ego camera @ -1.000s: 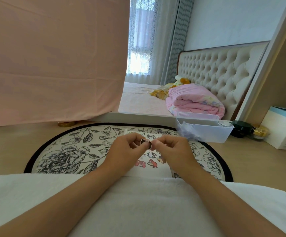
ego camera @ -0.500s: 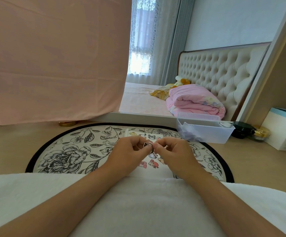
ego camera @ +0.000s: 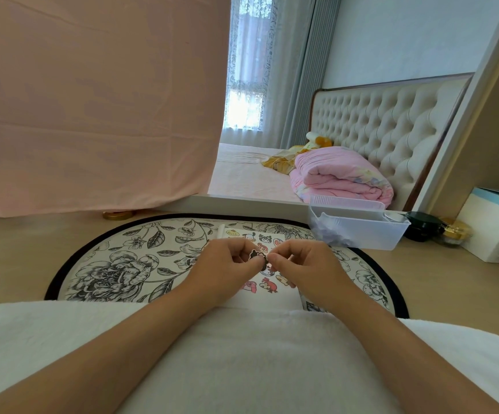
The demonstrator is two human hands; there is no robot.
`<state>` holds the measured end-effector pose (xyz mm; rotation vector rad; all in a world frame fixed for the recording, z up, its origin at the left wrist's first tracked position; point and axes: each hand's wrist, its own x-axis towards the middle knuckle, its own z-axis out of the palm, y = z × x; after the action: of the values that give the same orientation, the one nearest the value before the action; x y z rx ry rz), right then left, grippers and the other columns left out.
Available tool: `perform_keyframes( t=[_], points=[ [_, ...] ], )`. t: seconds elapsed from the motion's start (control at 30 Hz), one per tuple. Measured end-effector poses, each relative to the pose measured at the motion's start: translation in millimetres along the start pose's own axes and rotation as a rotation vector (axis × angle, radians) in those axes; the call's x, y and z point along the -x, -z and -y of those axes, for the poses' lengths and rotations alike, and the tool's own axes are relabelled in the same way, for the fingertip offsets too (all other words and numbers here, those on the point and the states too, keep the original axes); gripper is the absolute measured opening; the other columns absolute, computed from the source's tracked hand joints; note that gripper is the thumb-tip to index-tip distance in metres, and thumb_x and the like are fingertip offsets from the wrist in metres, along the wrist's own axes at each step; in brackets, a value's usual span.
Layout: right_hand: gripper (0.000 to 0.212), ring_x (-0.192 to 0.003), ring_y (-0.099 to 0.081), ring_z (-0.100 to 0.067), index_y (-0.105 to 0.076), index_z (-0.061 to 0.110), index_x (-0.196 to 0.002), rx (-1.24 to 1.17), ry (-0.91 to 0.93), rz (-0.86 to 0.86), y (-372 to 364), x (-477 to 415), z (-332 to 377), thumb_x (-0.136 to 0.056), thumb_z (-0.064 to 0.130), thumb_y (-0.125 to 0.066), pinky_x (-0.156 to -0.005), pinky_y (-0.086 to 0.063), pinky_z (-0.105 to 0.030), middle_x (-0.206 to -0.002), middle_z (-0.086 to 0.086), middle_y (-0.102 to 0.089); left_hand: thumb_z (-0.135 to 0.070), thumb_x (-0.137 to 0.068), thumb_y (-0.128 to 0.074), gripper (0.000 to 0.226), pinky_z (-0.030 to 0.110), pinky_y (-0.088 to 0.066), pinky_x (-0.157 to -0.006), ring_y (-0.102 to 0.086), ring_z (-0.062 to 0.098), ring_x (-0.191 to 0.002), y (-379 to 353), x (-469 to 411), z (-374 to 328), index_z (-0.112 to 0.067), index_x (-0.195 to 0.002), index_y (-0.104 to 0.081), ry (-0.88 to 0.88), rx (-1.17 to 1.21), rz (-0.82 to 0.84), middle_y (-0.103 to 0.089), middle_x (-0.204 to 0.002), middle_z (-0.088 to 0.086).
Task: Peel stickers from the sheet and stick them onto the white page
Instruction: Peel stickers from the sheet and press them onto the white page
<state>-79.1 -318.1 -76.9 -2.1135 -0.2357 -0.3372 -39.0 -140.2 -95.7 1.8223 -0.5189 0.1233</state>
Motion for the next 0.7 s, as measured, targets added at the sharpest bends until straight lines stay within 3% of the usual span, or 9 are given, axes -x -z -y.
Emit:
perform_keyframes(
  t=[0.2,0.4,0.47,0.57,0.7],
  points=[
    [0.014,-0.054,-0.055,-0.002,-0.075,0.032,-0.079,0.335,0.183,-0.078,-2.0,4.1,2.7,-0.089,0.026,-0.068,-0.054,-0.037,-0.011,-0.062,0.023,-0.063,-0.015,-0.083,-0.074,0.009,0.026,-0.042,-0.055,-0.047,0.004,-0.048,-1.8,1.9,-1.8,-0.019,-0.075,-0.072,-0.006,-0.039,0.001,-0.054,-0.050,-0.013],
    [0.016,-0.055,-0.054,-0.004,-0.073,0.028,-0.077,0.658,0.365,-0.205,-7.6,3.0,0.7,-0.087,0.034,-0.061,-0.050,-0.049,-0.023,-0.069,0.016,-0.065,-0.015,-0.082,-0.073,0.009,0.023,-0.043,-0.054,-0.049,0.005,-0.049,-3.3,2.8,-2.1,-0.020,-0.075,-0.072,-0.033,-0.074,-0.019,-0.056,-0.054,-0.012],
    [0.016,-0.056,-0.055,-0.004,-0.074,0.029,-0.078,0.630,0.341,-0.209,-8.0,2.9,0.2,-0.087,0.034,-0.062,-0.053,-0.052,-0.025,-0.068,0.017,-0.066,-0.015,-0.083,-0.073,0.013,0.022,-0.042,-0.053,-0.048,0.004,-0.048,-3.4,2.3,-2.0,-0.023,-0.072,-0.070,-0.028,-0.069,-0.019,-0.054,-0.052,-0.014],
    [0.016,-0.054,-0.057,-0.004,-0.075,0.030,-0.077,0.397,0.195,-0.155,-8.3,2.3,0.8,-0.089,0.028,-0.066,-0.057,-0.052,-0.025,-0.064,0.019,-0.066,-0.021,-0.082,-0.073,0.011,0.026,-0.041,-0.054,-0.048,0.006,-0.050,-2.6,0.9,-0.6,-0.023,-0.072,-0.070,-0.018,-0.059,-0.032,-0.055,-0.054,-0.012],
    [0.020,-0.052,-0.055,-0.002,-0.076,0.027,-0.075,0.128,0.017,-0.144,-8.4,1.7,2.1,-0.092,0.023,-0.067,-0.057,-0.053,-0.032,-0.067,0.006,-0.071,-0.037,-0.080,-0.078,0.012,0.023,-0.046,-0.063,-0.056,0.004,-0.067,-0.9,3.8,-1.4,-0.035,-0.084,-0.066,-0.076,-0.206,-0.163,-0.065,-0.076,-0.017]
  ],
)
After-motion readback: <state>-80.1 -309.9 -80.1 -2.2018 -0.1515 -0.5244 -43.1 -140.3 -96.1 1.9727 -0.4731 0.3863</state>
